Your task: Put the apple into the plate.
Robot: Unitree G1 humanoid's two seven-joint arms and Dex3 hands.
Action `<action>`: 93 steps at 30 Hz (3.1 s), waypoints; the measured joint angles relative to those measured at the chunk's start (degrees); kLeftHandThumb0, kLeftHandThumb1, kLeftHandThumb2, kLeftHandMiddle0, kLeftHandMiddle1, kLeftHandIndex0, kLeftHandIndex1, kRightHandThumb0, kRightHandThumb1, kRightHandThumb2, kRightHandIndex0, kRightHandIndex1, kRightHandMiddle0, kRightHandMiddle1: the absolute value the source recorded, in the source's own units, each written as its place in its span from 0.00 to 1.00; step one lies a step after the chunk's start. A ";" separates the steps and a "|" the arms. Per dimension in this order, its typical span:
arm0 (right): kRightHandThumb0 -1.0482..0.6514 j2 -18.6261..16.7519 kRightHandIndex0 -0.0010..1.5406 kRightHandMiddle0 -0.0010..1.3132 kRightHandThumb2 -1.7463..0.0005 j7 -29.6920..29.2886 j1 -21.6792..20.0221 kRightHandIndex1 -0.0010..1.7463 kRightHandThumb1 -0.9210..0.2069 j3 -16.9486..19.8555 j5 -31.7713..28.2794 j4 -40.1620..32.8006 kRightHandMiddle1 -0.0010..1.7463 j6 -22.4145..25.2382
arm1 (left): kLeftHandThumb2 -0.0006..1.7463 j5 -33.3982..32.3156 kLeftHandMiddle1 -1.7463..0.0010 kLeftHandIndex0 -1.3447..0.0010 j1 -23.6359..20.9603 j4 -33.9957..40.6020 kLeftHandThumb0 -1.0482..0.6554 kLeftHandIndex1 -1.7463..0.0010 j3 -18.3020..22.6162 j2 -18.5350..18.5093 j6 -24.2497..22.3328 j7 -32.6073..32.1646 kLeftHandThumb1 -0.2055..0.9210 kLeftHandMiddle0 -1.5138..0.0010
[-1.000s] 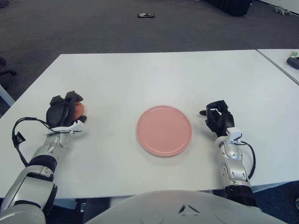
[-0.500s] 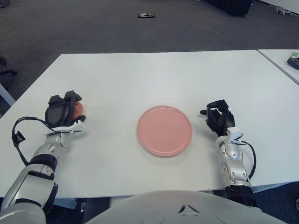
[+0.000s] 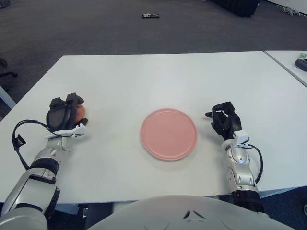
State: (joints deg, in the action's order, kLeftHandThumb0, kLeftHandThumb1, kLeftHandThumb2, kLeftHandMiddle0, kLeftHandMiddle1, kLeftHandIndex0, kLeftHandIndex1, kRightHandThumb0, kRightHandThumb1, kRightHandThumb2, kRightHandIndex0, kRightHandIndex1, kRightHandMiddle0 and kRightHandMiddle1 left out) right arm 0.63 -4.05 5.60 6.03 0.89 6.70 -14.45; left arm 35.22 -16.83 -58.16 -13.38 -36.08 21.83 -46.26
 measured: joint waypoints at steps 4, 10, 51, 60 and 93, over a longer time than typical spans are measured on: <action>0.41 0.14 0.32 0.17 0.65 -0.07 0.00 0.69 0.06 0.00 0.23 0.17 1.00 0.01 | 0.84 -1.09 0.00 0.48 0.16 0.08 0.31 0.00 0.39 0.00 0.85 0.64 0.36 0.14; 0.41 0.35 0.32 0.18 0.63 -0.28 -0.05 0.69 0.08 0.27 0.18 0.72 1.00 0.48 | 0.83 -3.11 0.00 0.48 1.16 1.39 0.32 0.00 1.55 0.07 2.01 2.63 0.37 0.13; 0.40 0.98 0.33 0.23 0.54 1.24 -0.90 0.71 0.17 1.54 -1.76 4.48 1.00 -0.94 | 0.75 -11.93 0.00 0.55 6.19 36.14 0.34 0.00 11.23 5.79 3.47 24.40 0.46 0.16; 0.40 0.97 0.32 0.22 0.56 1.08 -0.97 0.71 0.15 1.57 -1.78 4.67 1.00 -1.08 | 0.78 -11.43 0.00 0.53 2.71 36.40 0.33 0.00 9.91 7.30 3.94 28.62 0.43 0.15; 0.40 0.75 0.32 0.22 0.57 0.23 -1.01 0.72 0.14 1.40 -2.09 4.01 1.00 -0.60 | 0.80 -12.93 0.00 0.51 -6.96 33.35 0.33 0.00 -2.98 14.68 16.15 54.45 0.40 0.17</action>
State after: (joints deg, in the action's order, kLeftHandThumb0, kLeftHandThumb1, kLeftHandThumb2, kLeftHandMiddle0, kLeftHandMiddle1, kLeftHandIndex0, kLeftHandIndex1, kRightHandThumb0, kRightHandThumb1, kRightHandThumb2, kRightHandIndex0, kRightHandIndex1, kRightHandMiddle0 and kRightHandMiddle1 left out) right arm 1.37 -3.82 4.59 7.43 -1.19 10.71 -15.05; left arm 22.29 -23.78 -24.82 -16.36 -21.40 37.98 8.19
